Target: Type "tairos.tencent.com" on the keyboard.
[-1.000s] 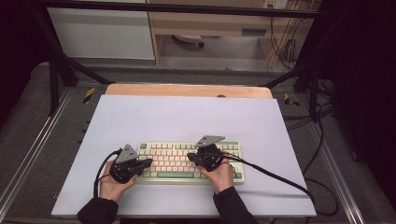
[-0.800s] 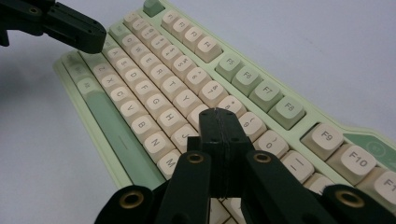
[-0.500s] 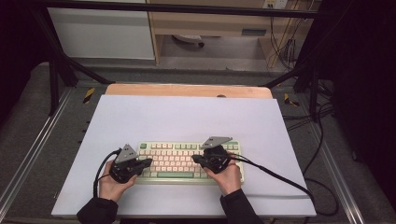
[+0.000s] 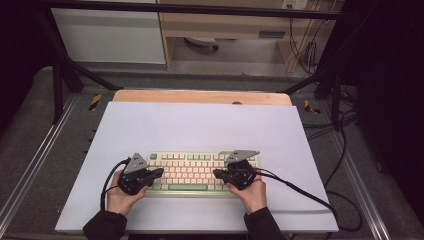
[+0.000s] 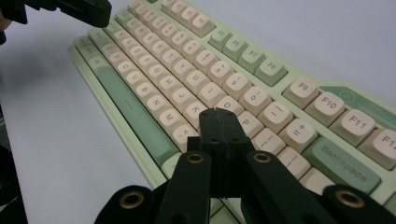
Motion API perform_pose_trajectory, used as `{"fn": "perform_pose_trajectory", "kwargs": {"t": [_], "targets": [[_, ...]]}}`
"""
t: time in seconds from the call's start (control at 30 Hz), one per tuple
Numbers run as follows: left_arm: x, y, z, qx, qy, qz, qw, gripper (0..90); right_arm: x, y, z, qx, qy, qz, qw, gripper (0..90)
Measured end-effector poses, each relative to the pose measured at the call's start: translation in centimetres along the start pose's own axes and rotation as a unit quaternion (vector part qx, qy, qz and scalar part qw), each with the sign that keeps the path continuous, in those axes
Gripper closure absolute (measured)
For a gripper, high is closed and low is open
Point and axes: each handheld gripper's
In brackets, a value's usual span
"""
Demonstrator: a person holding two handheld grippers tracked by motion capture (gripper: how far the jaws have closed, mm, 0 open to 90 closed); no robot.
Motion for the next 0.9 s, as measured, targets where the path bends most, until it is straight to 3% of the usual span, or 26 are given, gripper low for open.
{"fn": "perform_pose_trajectory", "kwargs": {"t": [0.6,0.9], "targets": [[-0.9,2.7,-2.3,0.016,0.018,-0.002,0.9997,89.9,-1.0,-1.3,1.9,0.000,0.009,0.002,1.0000,90.0],[-1.3,4.5,-2.7,0.019,0.015,0.001,0.9997,89.9,-1.3,-1.6,2.5,-0.002,0.016,0.000,0.9999,90.0]]}}
Point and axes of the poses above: each handheld gripper's, and its own axes: y roughly forward along the jaws, z roughly out of its underside, x roughly to its left, and after that the axes turned 7 degrees about y, right-handed
